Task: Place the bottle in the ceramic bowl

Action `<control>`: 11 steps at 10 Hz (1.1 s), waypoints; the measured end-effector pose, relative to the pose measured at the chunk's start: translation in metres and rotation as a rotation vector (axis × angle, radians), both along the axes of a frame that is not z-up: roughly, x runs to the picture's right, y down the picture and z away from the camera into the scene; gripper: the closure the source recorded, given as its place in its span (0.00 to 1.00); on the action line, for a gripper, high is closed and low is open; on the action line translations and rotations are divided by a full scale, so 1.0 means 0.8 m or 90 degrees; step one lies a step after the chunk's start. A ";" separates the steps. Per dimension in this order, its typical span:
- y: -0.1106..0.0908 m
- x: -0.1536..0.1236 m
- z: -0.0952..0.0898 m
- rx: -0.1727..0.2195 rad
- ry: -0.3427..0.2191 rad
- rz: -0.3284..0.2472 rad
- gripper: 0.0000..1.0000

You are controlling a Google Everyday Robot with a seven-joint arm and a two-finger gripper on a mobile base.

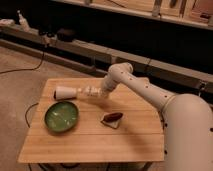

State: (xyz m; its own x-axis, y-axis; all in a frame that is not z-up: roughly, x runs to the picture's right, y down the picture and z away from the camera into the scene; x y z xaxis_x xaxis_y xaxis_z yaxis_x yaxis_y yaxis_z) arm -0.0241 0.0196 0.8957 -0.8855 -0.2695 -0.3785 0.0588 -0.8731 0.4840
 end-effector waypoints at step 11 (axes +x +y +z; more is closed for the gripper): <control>0.073 -0.224 -0.079 -0.083 -0.187 -0.287 0.73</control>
State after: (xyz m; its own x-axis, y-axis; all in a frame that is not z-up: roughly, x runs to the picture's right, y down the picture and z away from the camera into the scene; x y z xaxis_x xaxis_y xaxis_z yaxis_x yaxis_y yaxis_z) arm -0.2036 0.0776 0.8327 -0.7865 0.0516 -0.6154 -0.4608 -0.7125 0.5292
